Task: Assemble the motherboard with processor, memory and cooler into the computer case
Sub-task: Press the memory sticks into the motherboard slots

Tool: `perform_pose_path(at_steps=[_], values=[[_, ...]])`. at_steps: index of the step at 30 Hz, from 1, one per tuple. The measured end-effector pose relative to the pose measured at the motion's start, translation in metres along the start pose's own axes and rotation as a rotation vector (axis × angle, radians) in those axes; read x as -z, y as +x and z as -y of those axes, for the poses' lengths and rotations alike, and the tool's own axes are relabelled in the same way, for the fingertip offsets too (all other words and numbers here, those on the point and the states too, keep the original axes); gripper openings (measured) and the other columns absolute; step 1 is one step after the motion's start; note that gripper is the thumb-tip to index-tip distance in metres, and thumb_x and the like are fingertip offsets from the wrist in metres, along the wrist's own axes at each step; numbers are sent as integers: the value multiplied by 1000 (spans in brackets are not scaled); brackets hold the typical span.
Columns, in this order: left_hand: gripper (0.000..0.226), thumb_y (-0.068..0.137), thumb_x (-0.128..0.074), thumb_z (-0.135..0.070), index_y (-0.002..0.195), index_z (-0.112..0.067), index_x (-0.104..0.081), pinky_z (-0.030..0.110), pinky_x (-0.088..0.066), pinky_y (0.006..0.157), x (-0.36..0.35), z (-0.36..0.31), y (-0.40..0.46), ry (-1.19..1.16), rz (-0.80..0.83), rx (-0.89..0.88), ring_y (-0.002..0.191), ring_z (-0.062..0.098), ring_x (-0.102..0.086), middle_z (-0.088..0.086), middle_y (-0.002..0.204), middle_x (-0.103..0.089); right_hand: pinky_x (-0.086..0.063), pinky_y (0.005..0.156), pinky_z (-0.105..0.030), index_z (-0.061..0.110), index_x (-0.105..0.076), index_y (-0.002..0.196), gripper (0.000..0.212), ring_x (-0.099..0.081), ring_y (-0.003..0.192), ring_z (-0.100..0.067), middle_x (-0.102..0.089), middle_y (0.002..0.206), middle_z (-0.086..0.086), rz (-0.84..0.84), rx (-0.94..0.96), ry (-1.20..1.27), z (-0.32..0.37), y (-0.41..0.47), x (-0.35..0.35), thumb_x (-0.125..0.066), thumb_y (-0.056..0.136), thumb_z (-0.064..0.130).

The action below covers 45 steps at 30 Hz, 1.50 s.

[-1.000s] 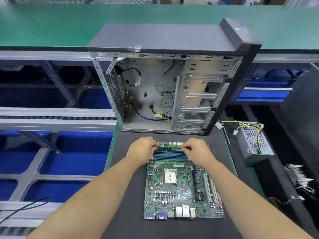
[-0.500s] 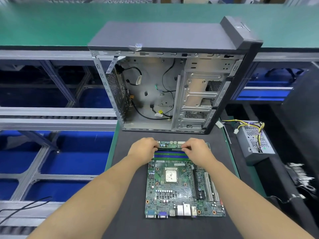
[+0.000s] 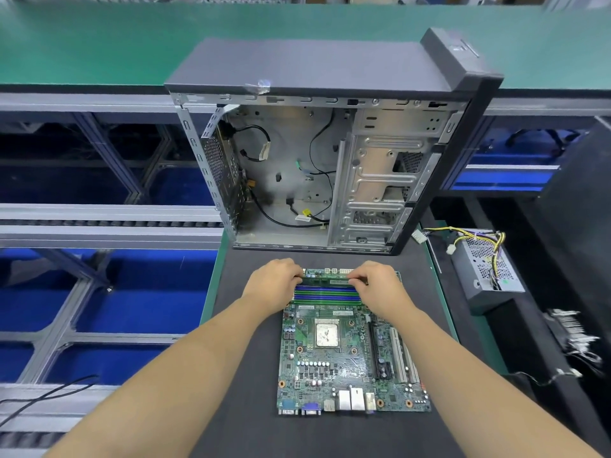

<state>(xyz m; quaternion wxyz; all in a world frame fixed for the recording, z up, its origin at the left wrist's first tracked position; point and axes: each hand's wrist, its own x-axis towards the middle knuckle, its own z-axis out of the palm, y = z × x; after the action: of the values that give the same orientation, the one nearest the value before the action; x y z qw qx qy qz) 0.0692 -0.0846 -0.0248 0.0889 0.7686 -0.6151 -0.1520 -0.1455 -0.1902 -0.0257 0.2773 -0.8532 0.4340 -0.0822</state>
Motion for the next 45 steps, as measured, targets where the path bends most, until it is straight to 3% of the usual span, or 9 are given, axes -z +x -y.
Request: perform_pose_path(at_steps=[9, 18, 29, 35, 45], values=[[26, 104, -48, -21, 119, -19, -68, 42, -53, 85, -4, -1, -2, 37, 9, -8, 110, 21, -56, -1, 116, -63, -50, 95, -32, 13, -77, 110, 19, -59, 95, -14, -68, 108, 0, -4, 6, -1, -1, -1, -1, -61, 100, 15], [27, 104, -46, -22, 120, -23, -68, 42, -53, 85, -4, -3, -3, 76, -10, -1, 110, 22, -55, -2, 117, -62, -42, 87, -21, 14, -77, 111, 20, -54, 89, -11, -59, 98, 7, -10, 17, -25, -3, -2, -5, -60, 101, 16], [26, 104, -47, -22, 118, -21, -69, 40, -52, 86, -3, -1, -3, 28, 21, -2, 110, 22, -56, -2, 116, -62, -43, 88, -21, 14, -78, 109, 19, -55, 90, -11, -59, 97, 8, -8, 15, -14, -4, -1, -5, -61, 100, 15], [27, 104, -48, -22, 120, -21, -68, 37, -51, 87, -4, 0, -3, 10, 32, 3, 111, 21, -56, -2, 119, -61, -49, 97, -34, 13, -77, 109, 18, -61, 100, -19, -67, 107, 0, 33, 5, -11, -2, -1, -2, -62, 100, 15], [22, 102, -52, -23, 115, -21, -70, 41, -51, 88, -4, 1, 0, -21, 73, 25, 109, 22, -57, -2, 117, -61, -52, 90, -43, 5, -76, 98, 19, -62, 96, -27, -68, 103, -5, 71, 10, -119, -1, 2, -3, -61, 99, 16]])
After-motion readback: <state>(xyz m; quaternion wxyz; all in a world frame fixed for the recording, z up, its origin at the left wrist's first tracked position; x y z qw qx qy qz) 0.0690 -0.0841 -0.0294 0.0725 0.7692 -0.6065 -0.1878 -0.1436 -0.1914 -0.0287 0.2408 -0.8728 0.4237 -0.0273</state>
